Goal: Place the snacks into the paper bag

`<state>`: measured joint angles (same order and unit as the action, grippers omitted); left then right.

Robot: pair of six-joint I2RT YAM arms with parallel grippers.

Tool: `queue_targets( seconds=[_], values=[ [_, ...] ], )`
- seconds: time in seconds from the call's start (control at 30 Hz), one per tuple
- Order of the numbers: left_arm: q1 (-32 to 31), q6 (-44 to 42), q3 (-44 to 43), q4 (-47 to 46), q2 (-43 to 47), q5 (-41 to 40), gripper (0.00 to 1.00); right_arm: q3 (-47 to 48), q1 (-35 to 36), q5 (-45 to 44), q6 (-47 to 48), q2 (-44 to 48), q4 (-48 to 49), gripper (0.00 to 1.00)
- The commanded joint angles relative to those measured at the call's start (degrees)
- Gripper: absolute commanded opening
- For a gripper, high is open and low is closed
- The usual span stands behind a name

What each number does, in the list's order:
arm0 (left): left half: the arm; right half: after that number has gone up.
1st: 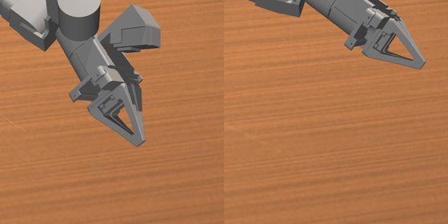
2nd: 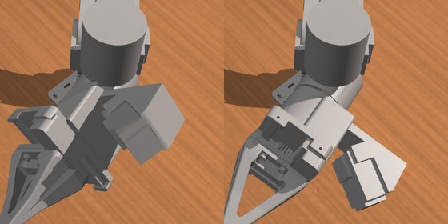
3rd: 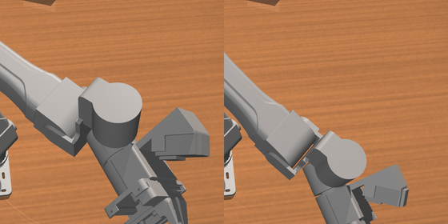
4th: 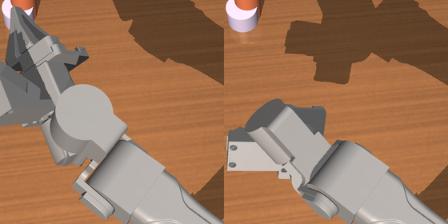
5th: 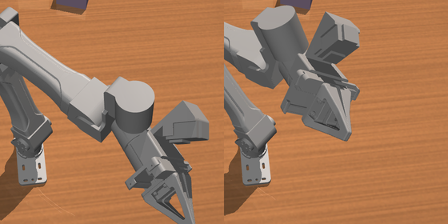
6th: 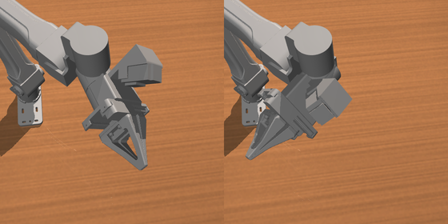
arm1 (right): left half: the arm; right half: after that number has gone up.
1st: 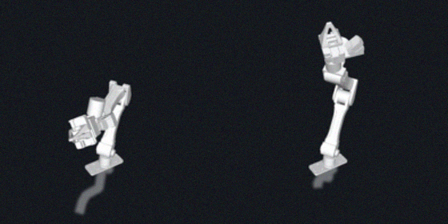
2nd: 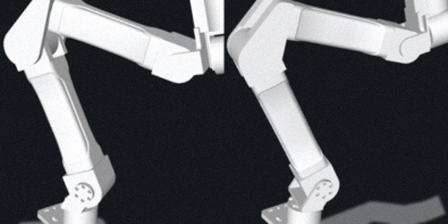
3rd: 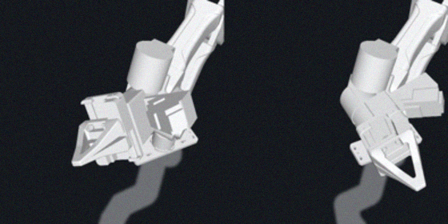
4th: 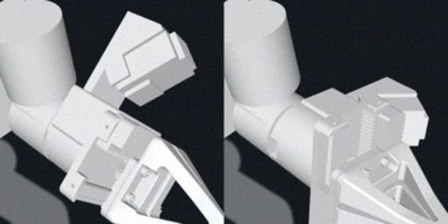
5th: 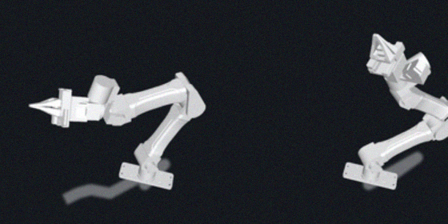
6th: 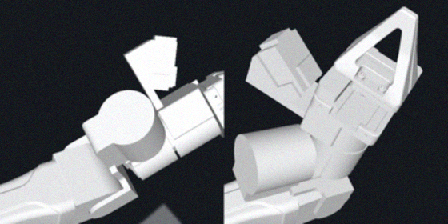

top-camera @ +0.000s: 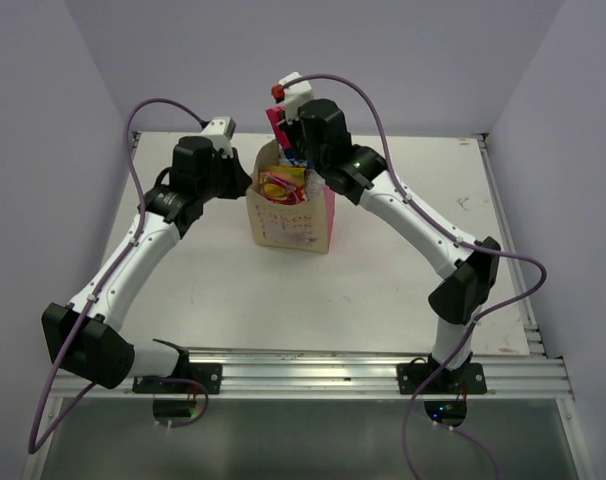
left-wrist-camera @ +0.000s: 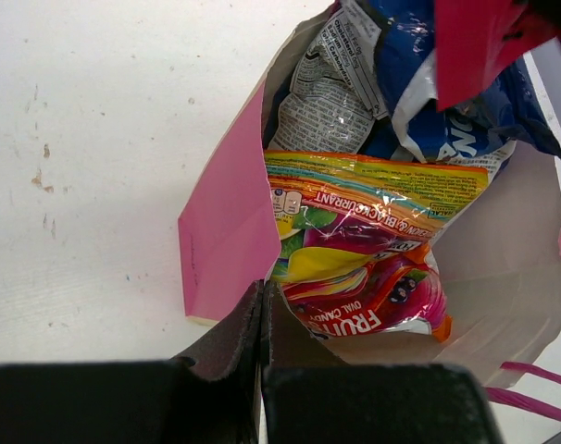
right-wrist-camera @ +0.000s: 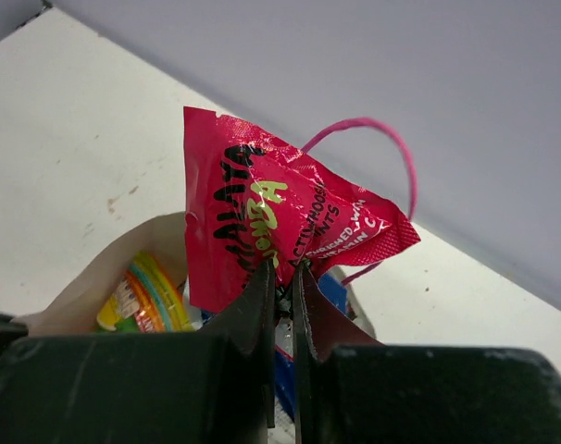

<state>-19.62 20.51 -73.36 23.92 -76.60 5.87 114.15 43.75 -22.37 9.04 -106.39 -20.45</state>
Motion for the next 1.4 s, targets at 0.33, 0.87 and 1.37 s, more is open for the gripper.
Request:
queue_targets(
  seconds=[0.33, 0.87, 1.37],
  values=[
    [0.5, 0.5, 1.6, 0.6, 1.8, 2.0, 0.0, -13.5, 0.3, 14.6, -6.6, 4.8, -15.2, 0.0],
    [0.5, 0.2, 2.1, 1.5, 4.2, 0.9, 0.0, 13.7, 0.3, 15.8, -7.0, -13.2, -24.0, 0.01],
    [0.5, 0.9, 1.5, 0.2, 2.7, 1.3, 0.0, 12.1, 0.2, 13.1, -7.6, -1.7, -24.2, 0.1]
  ],
)
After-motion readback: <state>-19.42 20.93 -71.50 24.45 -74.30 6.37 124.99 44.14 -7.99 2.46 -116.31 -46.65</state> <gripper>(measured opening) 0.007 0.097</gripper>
